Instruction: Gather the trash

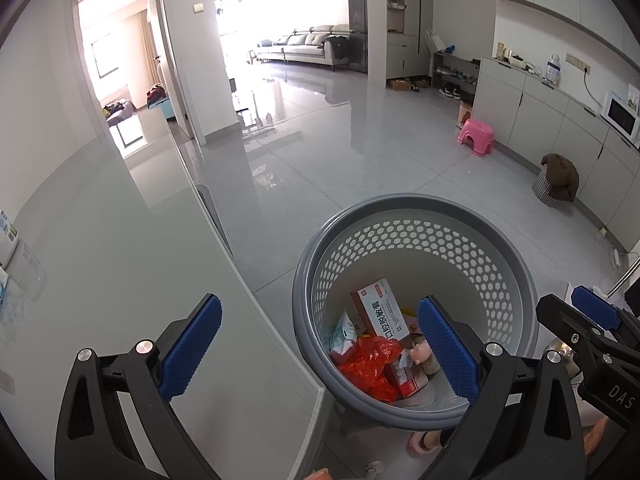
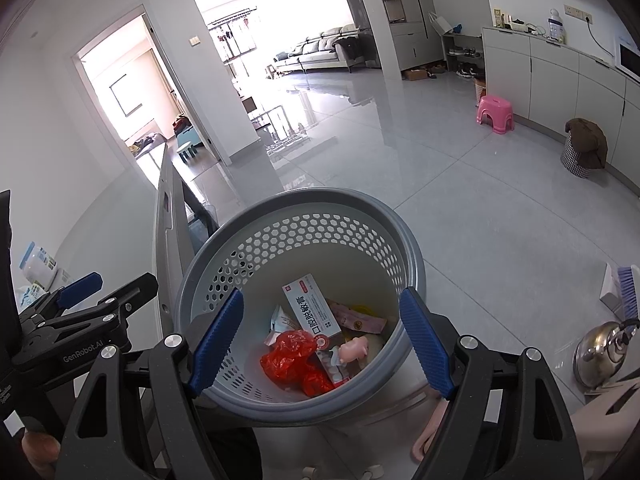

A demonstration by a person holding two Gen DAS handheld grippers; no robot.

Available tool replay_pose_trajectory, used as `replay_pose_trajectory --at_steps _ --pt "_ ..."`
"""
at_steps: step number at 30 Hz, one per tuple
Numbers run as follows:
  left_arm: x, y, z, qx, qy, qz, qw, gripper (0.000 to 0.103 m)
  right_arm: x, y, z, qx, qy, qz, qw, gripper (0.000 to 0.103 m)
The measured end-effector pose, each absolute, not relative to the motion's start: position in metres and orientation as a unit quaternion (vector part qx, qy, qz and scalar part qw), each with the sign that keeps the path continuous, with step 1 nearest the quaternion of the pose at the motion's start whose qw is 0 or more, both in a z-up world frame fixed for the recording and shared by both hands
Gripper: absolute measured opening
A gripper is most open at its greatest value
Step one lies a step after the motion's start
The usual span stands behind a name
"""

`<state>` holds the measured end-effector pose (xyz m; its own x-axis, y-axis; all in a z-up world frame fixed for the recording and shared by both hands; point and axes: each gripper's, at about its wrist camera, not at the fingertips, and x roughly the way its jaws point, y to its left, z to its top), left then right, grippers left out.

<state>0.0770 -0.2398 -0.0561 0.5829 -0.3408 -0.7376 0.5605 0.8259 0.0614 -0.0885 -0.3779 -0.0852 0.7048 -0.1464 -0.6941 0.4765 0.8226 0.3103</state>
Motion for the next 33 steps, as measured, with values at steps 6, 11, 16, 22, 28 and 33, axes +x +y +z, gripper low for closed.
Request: replay_pose_trajectory --at_steps 6,11,16,22,28,33 --pt "0.0767 -0.2411 -0.0562 0.146 0.376 -0.256 0.879 0.097 -0.0883 -0.3777 -0.0858 0.241 0.342 -0.174 0.891 0.077" --pt "0.0767 -0.2411 -0.0556 0.146 0.377 -0.257 0.878 0.097 -0.0890 -0.3776 -0.0849 0.241 0.342 -0.174 0.891 0.077" --pt "0.0766 -0.2409 -0.0543 0.145 0.377 -0.258 0.877 0.097 -0.0888 -0.3774 -0.0855 0.241 0.342 -0.174 0.891 0.077" --pt "0.0763 -0.2408 -0.0543 0.147 0.377 -0.259 0.877 0.097 -0.0886 -0.3775 -0.0857 0.241 0.342 -0.174 0.891 0.077" --pt "0.0777 -0.2407 -0.0527 0.149 0.376 -0.261 0.877 0.097 -0.0899 -0.3776 -0.0843 0.241 0.342 -0.174 0.891 0.077" --pt "0.0775 -0.2401 -0.0552 0.146 0.380 -0.261 0.876 0.097 -0.0899 -0.3776 -0.0846 0.240 0.342 -0.175 0.892 0.077"
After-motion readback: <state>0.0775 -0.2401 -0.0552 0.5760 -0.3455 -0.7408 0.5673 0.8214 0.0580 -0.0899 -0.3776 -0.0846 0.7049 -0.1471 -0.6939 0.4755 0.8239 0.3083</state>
